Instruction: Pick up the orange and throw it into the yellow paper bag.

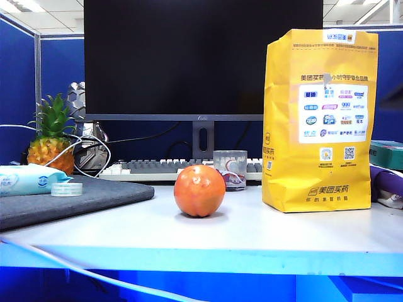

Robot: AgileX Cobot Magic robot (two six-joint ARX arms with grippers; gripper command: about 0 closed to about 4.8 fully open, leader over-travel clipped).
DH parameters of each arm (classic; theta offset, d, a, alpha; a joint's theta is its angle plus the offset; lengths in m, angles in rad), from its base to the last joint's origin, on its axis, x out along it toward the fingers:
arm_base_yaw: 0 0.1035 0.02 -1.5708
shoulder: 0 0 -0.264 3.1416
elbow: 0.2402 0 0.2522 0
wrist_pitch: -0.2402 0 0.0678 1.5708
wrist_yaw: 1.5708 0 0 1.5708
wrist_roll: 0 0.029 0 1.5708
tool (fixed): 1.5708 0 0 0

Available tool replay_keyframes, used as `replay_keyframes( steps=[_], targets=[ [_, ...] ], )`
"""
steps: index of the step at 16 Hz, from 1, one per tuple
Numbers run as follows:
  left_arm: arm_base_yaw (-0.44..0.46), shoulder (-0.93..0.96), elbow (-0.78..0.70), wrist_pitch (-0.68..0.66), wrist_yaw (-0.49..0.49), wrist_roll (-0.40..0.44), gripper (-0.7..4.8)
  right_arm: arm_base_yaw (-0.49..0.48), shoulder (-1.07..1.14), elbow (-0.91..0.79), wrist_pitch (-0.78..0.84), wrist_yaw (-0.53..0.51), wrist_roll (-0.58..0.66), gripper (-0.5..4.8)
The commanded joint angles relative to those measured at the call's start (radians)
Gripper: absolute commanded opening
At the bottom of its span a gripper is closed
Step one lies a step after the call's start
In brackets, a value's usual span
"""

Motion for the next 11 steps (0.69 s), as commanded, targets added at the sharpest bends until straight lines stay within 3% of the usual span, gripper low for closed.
replay_keyframes(
  steps=[1, 4, 5, 6, 9, 11],
  targets=[
    [-0.001, -0.001, 0.002, 0.007, 0.021, 0.019, 4.79, 0.0, -0.001, -0.008, 0.05, 0.003, 0.0, 4.48],
    [-0.001, -0.001, 0.002, -0.005, 0.026, 0.032, 4.79, 0.0, -0.001, -0.008, 0.045, 0.006, 0.0, 4.48],
    [-0.001, -0.001, 0.002, -0.005, 0.051, 0.033, 4.79, 0.0, -0.001, -0.008, 0.045, 0.006, 0.0, 4.48],
    [-0.005, -0.001, 0.027, -0.002, 0.141, 0.06, 4.79, 0.001, -0.001, -0.008, 0.072, 0.005, 0.002, 4.48],
    [-0.004, 0.01, 0.051, 0.054, 0.084, 0.065, 4.79, 0.001, -0.001, -0.008, 0.214, 0.027, 0.123, 4.49],
    [-0.004, 0.053, 0.066, 0.075, 0.095, 0.054, 4.79, 0.001, -0.001, -0.006, 0.219, 0.028, 0.13, 4.49]
  ],
)
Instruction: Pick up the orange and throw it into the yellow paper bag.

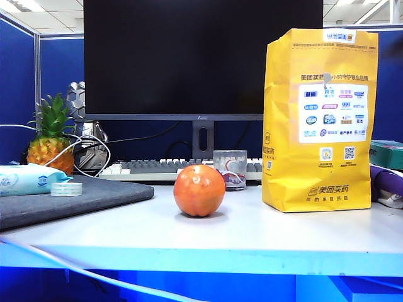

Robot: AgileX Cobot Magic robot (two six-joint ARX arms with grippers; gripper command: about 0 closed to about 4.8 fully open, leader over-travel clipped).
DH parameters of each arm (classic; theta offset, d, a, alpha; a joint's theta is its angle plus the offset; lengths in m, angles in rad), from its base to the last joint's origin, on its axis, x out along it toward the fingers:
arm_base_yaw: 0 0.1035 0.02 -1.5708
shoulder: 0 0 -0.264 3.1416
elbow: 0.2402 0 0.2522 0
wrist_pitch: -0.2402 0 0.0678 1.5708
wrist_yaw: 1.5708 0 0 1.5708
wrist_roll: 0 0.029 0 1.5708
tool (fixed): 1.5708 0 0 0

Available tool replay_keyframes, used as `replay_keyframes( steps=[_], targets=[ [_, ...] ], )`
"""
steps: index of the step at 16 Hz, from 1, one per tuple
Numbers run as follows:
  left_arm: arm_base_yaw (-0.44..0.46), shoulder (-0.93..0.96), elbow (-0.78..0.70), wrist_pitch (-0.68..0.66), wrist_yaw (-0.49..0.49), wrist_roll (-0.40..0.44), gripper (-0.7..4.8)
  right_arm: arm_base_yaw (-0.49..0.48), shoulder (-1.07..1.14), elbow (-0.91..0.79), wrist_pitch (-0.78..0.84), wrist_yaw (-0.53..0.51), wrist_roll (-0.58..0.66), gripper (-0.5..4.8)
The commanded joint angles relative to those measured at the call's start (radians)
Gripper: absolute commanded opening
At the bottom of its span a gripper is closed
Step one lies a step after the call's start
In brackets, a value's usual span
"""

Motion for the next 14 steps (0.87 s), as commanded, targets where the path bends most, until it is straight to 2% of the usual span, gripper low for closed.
replay_keyframes(
  steps=[1, 5, 6, 8, 11, 14],
  targets=[
    [0.0, 0.063, 0.027, 0.031, 0.008, -0.013, 4.79, 0.001, -0.001, -0.006, 0.028, 0.005, 0.026, 4.49],
    [0.0, 0.419, 0.261, 0.166, 0.086, 0.007, 4.79, 0.002, 0.0, 0.012, 0.096, 0.008, 0.007, 4.49],
    [0.0, 0.548, 0.344, 0.167, 0.117, 0.042, 4.79, 0.002, 0.001, 0.027, 0.095, 0.008, -0.02, 4.49],
    [0.0, 0.83, 0.528, 0.133, 0.229, 0.134, 4.79, 0.001, 0.016, 0.097, 0.055, 0.023, -0.093, 4.48],
    [0.0, 1.086, 0.735, 0.058, 0.313, 0.162, 4.79, 0.0, 0.133, 0.257, -0.051, 0.116, -0.165, 4.48],
    [-0.013, 1.237, 0.865, -0.015, 0.419, 0.18, 4.79, 0.0, 0.348, 0.397, -0.176, 0.126, -0.167, 4.48]
  ],
)
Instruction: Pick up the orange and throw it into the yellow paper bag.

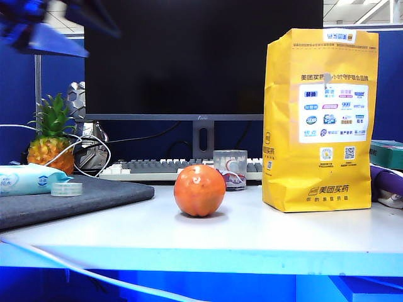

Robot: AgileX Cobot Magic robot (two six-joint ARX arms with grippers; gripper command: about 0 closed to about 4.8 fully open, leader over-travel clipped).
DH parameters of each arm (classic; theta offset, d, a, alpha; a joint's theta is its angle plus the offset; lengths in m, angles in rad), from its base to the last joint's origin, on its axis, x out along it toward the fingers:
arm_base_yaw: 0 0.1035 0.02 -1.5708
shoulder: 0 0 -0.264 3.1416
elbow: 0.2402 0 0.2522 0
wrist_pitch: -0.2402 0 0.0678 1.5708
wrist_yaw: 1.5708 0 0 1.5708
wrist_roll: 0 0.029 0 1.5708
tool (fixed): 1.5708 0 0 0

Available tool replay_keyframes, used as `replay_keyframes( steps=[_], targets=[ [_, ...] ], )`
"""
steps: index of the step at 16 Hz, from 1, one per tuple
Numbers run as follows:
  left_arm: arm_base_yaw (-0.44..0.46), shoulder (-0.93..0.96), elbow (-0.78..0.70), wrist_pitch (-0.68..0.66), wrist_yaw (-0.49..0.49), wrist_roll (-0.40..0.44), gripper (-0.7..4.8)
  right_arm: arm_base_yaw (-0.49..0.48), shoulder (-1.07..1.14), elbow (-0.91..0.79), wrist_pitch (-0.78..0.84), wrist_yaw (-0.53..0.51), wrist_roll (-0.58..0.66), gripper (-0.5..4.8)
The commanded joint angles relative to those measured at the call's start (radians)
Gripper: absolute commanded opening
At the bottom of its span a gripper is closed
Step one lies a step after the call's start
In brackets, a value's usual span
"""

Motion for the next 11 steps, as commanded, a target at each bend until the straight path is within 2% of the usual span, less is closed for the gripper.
replay_keyframes(
  steps=[1, 3, 4, 7, 10, 11],
  targets=[
    [-0.034, 0.107, 0.083, -0.078, 0.107, 0.067, 4.79, -0.001, 0.237, 0.124, -0.134, -0.029, -0.005, 4.48],
    [-0.079, 0.141, 0.085, -0.096, 0.1, 0.163, 4.79, -0.016, 0.395, 0.196, -0.162, -0.152, -0.005, 4.48],
    [-0.129, 0.161, 0.085, -0.102, 0.073, 0.219, 4.79, -0.028, 0.47, 0.23, -0.161, -0.207, -0.005, 4.48],
    [-0.262, 0.21, 0.085, -0.112, -0.08, 0.383, 4.79, -0.06, 0.615, 0.293, -0.166, -0.27, -0.009, 4.48],
    [-0.347, 0.305, 0.092, -0.104, -0.22, 0.441, 4.79, -0.104, 0.673, 0.294, -0.177, -0.367, -0.014, 4.48],
    [-0.357, 0.335, 0.092, -0.097, -0.249, 0.441, 4.79, -0.106, 0.681, 0.294, -0.187, -0.37, -0.023, 4.48]
  ],
)
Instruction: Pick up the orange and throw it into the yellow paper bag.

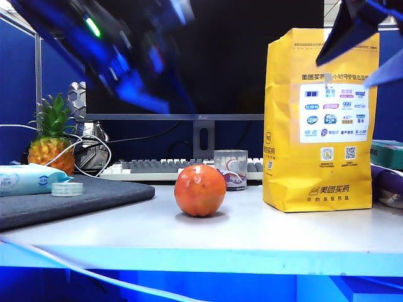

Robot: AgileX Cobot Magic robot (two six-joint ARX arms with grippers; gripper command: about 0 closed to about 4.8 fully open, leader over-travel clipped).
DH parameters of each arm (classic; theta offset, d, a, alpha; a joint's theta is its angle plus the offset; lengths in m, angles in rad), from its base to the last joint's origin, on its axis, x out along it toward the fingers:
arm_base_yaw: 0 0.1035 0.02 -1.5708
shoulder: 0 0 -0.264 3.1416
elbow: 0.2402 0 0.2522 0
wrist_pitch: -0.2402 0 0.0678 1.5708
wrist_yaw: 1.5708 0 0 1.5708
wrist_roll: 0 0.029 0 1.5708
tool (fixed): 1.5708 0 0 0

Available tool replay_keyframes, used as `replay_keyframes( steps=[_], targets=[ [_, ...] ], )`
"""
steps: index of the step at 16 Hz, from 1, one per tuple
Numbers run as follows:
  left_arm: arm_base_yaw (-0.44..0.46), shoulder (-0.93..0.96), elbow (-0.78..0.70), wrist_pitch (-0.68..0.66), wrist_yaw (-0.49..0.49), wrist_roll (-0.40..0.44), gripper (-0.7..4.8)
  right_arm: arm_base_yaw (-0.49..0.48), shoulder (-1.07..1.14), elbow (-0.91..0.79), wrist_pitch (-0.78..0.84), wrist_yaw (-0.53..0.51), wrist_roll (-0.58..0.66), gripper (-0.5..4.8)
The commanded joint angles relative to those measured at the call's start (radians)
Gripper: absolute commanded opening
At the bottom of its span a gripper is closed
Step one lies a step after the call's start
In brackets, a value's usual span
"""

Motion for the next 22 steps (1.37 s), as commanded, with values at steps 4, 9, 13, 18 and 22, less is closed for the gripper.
replay_keyframes(
  steps=[4, 9, 13, 18, 22],
  targets=[
    [-0.029, 0.153, 0.03, 0.033, -0.061, 0.014, 4.79, -0.01, 0.018, 0.005, -0.043, -0.056, -0.04, 4.48],
    [-0.03, 0.278, 0.195, -0.005, -0.071, -0.018, 4.79, -0.01, 0.018, 0.005, -0.042, -0.084, -0.048, 4.48],
    [-0.042, 0.39, 0.365, -0.256, -0.031, -0.039, 4.79, -0.011, 0.02, 0.005, -0.043, -0.101, -0.069, 4.48],
    [-0.044, 0.422, 0.386, -0.286, -0.058, -0.032, 4.79, -0.013, 0.025, 0.005, -0.042, -0.101, -0.076, 4.48],
    [-0.05, 0.458, 0.386, -0.294, -0.075, -0.032, 4.79, -0.013, 0.054, 0.005, -0.042, -0.105, -0.078, 4.48]
  ],
)
